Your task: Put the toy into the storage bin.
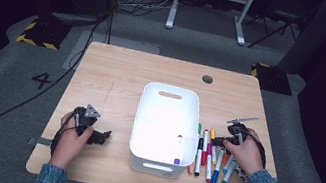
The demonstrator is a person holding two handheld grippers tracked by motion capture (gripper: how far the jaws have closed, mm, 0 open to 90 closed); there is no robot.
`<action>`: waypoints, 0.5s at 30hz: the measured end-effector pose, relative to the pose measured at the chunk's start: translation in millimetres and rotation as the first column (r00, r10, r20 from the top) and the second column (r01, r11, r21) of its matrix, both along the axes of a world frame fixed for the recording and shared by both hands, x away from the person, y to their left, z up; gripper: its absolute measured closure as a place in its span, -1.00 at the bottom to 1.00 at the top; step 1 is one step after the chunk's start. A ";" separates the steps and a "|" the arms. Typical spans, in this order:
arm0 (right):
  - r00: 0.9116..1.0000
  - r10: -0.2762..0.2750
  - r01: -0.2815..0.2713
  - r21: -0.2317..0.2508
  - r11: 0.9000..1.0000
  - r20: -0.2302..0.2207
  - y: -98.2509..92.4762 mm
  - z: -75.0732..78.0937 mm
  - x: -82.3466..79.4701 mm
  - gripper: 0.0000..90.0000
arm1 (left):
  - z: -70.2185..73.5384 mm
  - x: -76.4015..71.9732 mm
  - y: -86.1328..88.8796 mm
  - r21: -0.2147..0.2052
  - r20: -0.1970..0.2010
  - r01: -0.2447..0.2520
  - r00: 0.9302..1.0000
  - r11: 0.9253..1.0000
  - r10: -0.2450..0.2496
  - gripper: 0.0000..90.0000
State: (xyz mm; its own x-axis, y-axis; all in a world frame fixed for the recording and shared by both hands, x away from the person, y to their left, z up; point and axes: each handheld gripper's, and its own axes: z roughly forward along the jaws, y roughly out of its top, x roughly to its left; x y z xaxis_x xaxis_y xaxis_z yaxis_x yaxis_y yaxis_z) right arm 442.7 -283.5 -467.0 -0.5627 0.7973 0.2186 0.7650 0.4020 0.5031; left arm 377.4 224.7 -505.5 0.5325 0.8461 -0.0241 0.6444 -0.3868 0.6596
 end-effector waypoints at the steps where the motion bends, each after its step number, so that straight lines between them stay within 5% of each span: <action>1: 1.000 -0.008 0.008 0.001 1.000 0.003 1.1 -0.2 2.4 0.64 | -0.1 -0.1 -0.1 -0.001 0.000 -0.002 1.000 1.000 0.002 -1.00; 15: 0.999 0.001 0.000 -0.021 1.000 0.043 14.3 -3.2 24.4 0.67 | -0.1 -0.1 -0.1 -0.002 -0.001 -0.002 1.000 1.000 0.002 -1.00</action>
